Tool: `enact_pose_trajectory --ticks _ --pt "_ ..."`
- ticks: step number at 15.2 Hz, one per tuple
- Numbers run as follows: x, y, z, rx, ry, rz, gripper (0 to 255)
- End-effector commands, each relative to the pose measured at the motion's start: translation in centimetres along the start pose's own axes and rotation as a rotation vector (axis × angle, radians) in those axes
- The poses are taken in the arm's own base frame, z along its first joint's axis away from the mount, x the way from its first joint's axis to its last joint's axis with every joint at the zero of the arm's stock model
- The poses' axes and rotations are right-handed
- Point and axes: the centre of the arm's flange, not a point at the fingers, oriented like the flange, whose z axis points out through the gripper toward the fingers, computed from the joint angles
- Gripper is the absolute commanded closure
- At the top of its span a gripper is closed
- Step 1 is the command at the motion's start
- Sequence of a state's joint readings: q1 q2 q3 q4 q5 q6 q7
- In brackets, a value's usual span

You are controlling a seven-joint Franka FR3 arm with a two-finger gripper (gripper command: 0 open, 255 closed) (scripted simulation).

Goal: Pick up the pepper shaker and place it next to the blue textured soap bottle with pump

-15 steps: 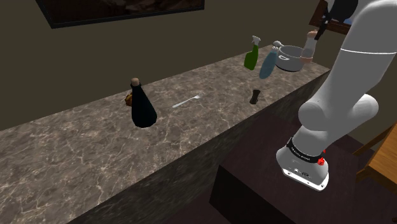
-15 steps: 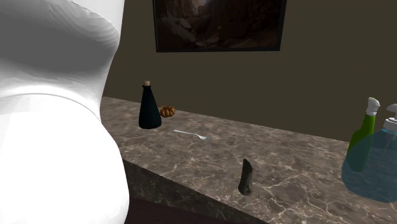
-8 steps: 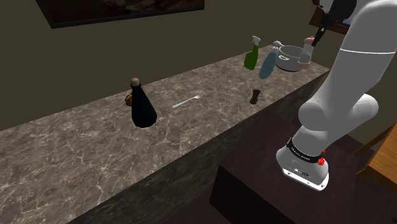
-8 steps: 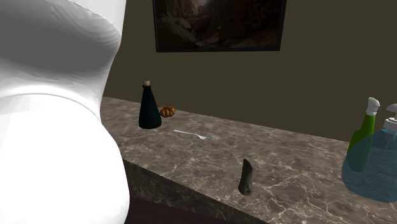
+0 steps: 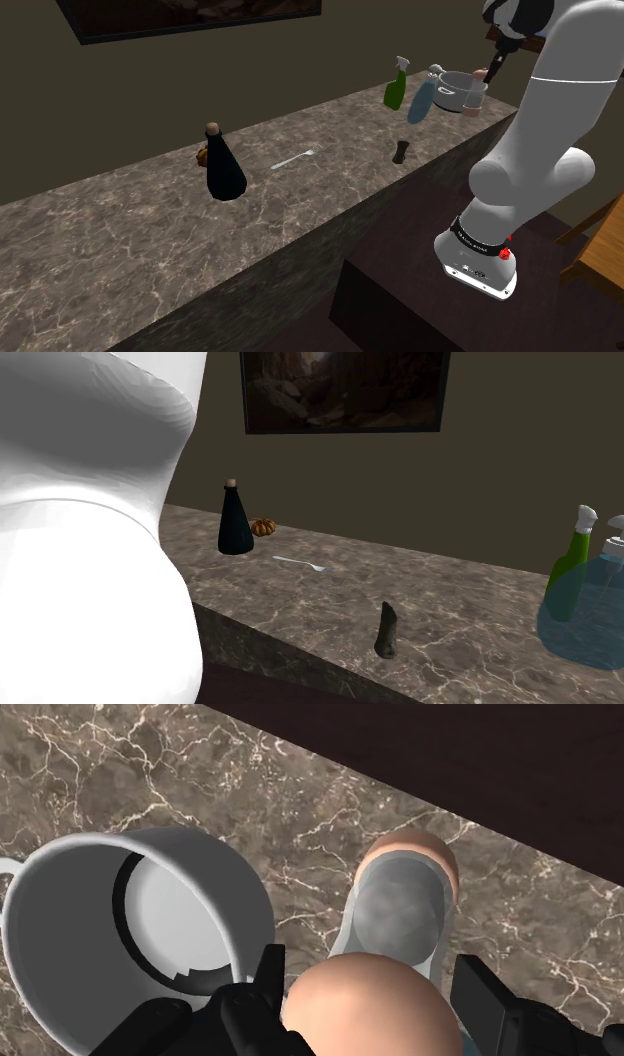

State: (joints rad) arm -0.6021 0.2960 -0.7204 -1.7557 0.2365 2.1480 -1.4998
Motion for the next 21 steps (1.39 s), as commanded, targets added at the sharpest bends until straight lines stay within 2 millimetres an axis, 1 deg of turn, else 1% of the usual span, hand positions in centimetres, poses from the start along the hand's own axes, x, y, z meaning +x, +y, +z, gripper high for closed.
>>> enact_pose_trajectory --ticks 1,13,21 --pt "-0.1 -0.2 1.0 -0.001 0.000 0.000 255" --pt "-0.3 -1.4 7.4 -0.001 0.000 0.000 255" --pt "-0.3 -1.4 7.4 -0.001 0.000 0.000 255"
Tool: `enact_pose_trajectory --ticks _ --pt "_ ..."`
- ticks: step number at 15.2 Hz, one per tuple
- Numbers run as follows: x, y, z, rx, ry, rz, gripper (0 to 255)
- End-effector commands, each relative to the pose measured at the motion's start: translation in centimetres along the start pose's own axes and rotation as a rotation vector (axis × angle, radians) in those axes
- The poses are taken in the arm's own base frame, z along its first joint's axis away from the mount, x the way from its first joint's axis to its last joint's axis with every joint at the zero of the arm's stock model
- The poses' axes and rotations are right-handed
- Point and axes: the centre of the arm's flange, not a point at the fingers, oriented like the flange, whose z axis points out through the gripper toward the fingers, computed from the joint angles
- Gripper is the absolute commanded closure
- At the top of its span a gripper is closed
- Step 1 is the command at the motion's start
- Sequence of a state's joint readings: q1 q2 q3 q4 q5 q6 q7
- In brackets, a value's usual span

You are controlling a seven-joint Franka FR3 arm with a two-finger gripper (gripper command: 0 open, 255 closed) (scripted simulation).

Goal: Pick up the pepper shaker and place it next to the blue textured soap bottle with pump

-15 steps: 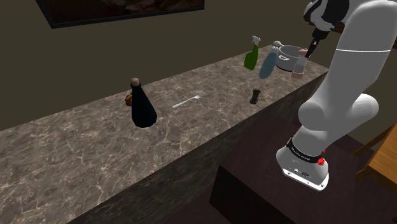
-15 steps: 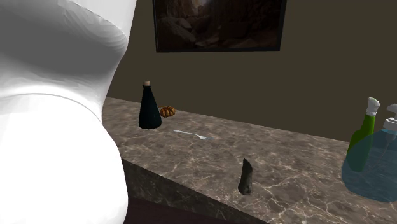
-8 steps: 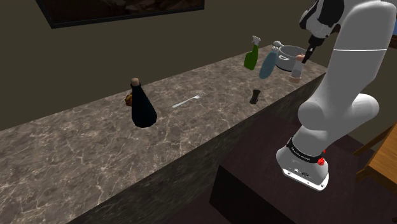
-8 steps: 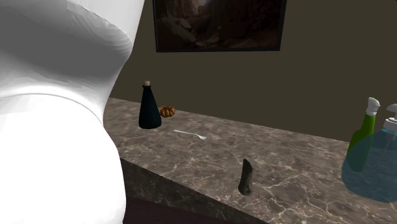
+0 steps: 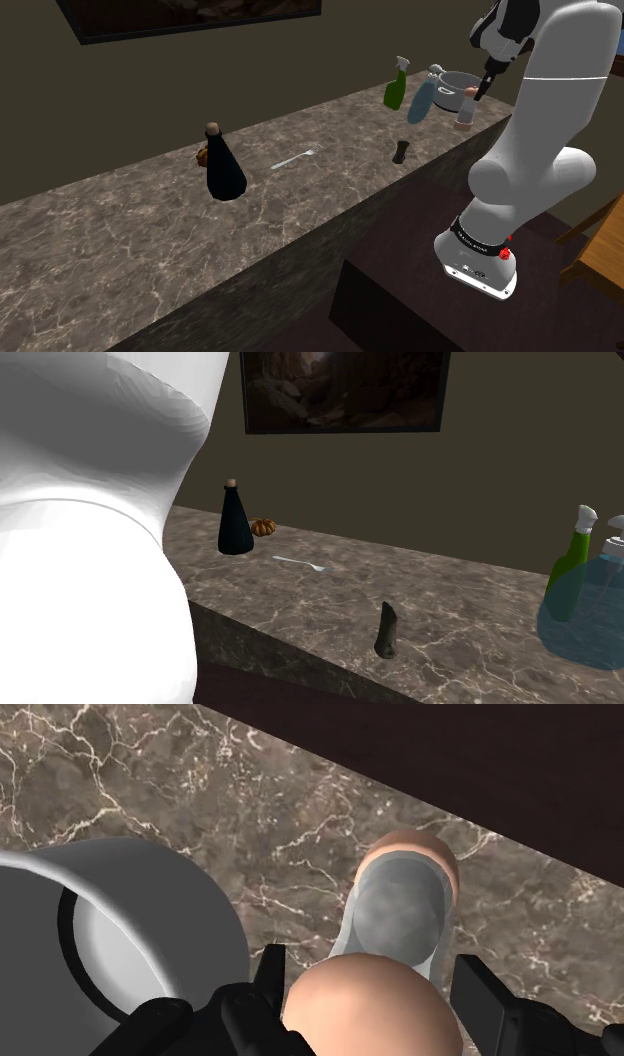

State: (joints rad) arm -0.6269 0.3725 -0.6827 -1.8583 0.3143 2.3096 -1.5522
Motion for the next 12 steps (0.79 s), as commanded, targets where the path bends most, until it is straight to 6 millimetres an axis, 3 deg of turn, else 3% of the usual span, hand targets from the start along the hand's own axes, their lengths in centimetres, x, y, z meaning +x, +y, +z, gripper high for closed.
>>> enact_pose_trajectory --ticks 1,6,10,12 --pt "0.0 0.0 0.0 0.000 0.000 0.000 0" --pt "0.0 0.0 0.0 0.000 0.000 0.000 0" --pt "0.0 0.0 -5.0 0.000 0.000 0.000 0" --pt "0.0 0.0 -5.0 0.000 0.000 0.000 0"
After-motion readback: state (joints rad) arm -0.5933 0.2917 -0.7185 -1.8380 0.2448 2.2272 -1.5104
